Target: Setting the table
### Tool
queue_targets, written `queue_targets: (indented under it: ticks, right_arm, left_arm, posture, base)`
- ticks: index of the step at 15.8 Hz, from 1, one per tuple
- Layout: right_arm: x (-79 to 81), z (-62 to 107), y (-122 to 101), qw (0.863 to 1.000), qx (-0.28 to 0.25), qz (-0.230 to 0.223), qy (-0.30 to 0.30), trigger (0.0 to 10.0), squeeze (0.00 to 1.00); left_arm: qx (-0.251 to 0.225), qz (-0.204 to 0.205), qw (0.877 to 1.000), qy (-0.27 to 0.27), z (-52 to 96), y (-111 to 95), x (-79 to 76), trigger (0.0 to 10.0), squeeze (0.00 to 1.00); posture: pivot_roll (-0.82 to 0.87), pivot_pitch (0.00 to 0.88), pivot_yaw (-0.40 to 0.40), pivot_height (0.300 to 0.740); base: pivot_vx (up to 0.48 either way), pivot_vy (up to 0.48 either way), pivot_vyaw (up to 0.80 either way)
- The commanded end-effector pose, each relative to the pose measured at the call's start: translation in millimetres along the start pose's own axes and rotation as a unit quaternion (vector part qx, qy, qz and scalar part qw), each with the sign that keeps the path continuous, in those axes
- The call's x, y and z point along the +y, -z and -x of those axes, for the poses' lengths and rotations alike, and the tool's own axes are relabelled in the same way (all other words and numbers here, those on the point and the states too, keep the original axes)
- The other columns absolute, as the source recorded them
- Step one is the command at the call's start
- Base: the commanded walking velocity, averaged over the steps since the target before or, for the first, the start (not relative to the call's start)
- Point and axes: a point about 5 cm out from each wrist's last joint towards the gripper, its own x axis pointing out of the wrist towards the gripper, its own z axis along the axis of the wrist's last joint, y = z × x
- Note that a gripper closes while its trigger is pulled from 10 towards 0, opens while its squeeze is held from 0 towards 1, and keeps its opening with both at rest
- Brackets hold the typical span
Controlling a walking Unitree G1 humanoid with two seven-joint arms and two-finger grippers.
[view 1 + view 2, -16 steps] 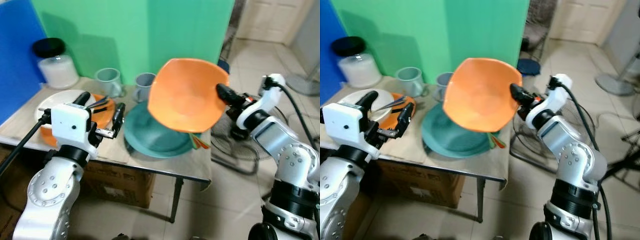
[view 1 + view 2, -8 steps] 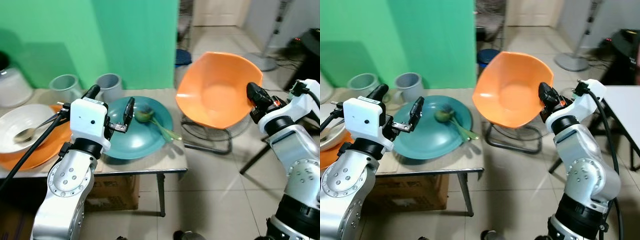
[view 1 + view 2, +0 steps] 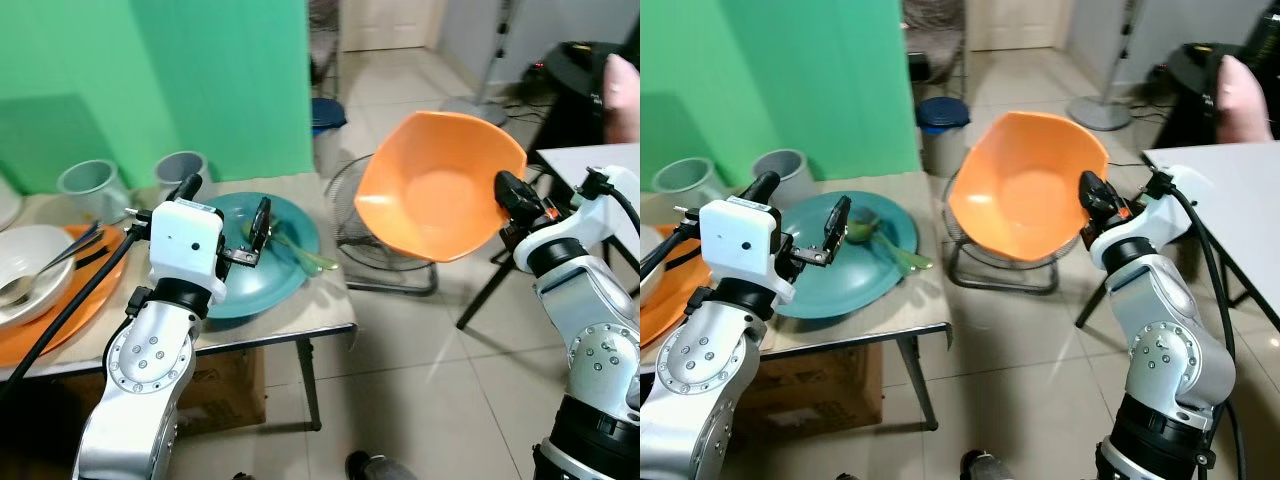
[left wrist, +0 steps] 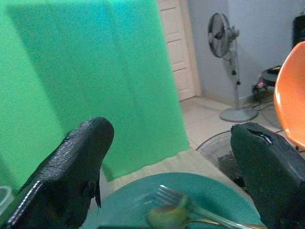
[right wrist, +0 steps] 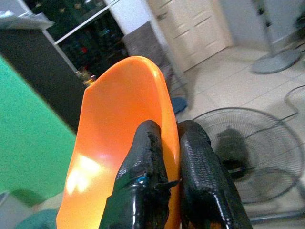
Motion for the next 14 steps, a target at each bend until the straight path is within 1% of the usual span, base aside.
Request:
queue_targets:
  ticks: [1, 2, 3, 4, 6, 7, 8, 9, 11, 12, 13, 14]
  right_arm:
    - [5.7, -1.7, -10, 1.0, -0.029, 0.002, -0.011, 10.0, 0.0]
    - [6.3, -1.4, -10, 1.0, -0.029, 0.006, -0.008, 10.0, 0.0]
    - [7.7, 0.6, -6, 1.0, -0.024, 0.019, -0.005, 10.0, 0.0]
    - [7.7, 3.0, -2, 1.0, -0.017, 0.024, -0.001, 10.0, 0.0]
    - [6.4, 5.7, 2, 1.0, -0.013, 0.019, 0.007, 10.0, 0.0]
    - [7.0, 5.5, 2, 1.0, -0.013, 0.023, 0.007, 10.0, 0.0]
    - [7.7, 3.9, 2, 0.999, -0.015, 0.03, 0.009, 10.0, 0.0]
    - [8.1, 0.7, 1, 0.999, -0.016, 0.037, 0.011, 10.0, 0.0]
    - [9.3, -2.2, 0, 0.999, -0.017, 0.035, 0.01, 10.0, 0.0]
    - [10.8, -3.9, 0, 0.999, -0.015, 0.038, 0.009, 10.0, 0.0]
    - [11.4, -4.4, 0, 0.999, -0.014, 0.04, 0.009, 10.0, 0.0]
    - [13.5, -5.7, 0, 0.999, -0.013, 0.044, 0.008, 10.0, 0.0]
  left_arm:
    - [0.009, -0.001, 1.0, 0.002, 0.9, 3, -0.6, 10.0, 0.0]
    - [0.017, 0.002, 1.0, 0.004, 2.2, 6, -1.0, 10.0, 0.0]
    - [0.034, 0.015, 0.999, 0.004, 4.7, 10, -1.3, 10.0, 0.0]
    - [0.047, 0.012, 0.999, 0.003, 6.2, 14, -1.3, 10.0, 0.0]
    - [0.062, -0.013, 0.998, -0.004, 7.4, 18, 0.5, 10.0, 0.0]
    - [0.064, -0.009, 0.998, -0.014, 7.3, 20, 2.7, 10.0, 0.0]
    - [0.065, 0.005, 0.998, -0.023, 6.3, 20, 4.9, 10.0, 0.0]
    - [0.068, -0.005, 0.997, -0.028, 3.9, 19, 8.8, 10.0, 0.0]
    - [0.06, -0.008, 0.998, -0.032, 1.4, 16, 12.6, 10.0, 0.0]
    - [0.052, 0.023, 0.998, -0.041, -0.1, 12, 16.2, 10.0, 0.0]
    - [0.051, 0.024, 0.997, -0.043, -0.7, 12, 17.4, 10.0, 0.0]
    - [0.046, 0.007, 0.997, -0.057, -1.6, 11, 21.9, 10.0, 0.0]
  posture:
    - [-0.1, 0.0, 0.045, 0.74]
    - [-0.1, 0.0, 0.044, 0.74]
    - [-0.1, 0.0, 0.046, 0.74]
    - [-0.11, 0.0, 0.048, 0.74]
    - [-0.11, 0.0, 0.047, 0.74]
    - [-0.11, 0.0, 0.045, 0.74]
    - [-0.11, 0.0, 0.042, 0.74]
    - [-0.11, 0.0, 0.038, 0.74]
    - [-0.1, 0.0, 0.032, 0.74]
    - [-0.1, 0.0, 0.029, 0.74]
    - [-0.1, 0.0, 0.029, 0.74]
    - [-0.1, 0.0, 0.029, 0.74]
  base:
    - [0.0, 0.0, -0.76]
    - [0.0, 0.0, -0.76]
    - [0.0, 0.0, -0.76]
    - [0.0, 0.0, -0.76]
    - [0.0, 0.0, -0.76]
    - [0.0, 0.0, -0.76]
    - [0.0, 0.0, -0.76]
    - [0.0, 0.0, -0.76]
    - [0.0, 0.0, -0.75]
    - [0.0, 0.0, -0.76]
    - [0.0, 0.0, -0.76]
    - [0.0, 0.0, -0.76]
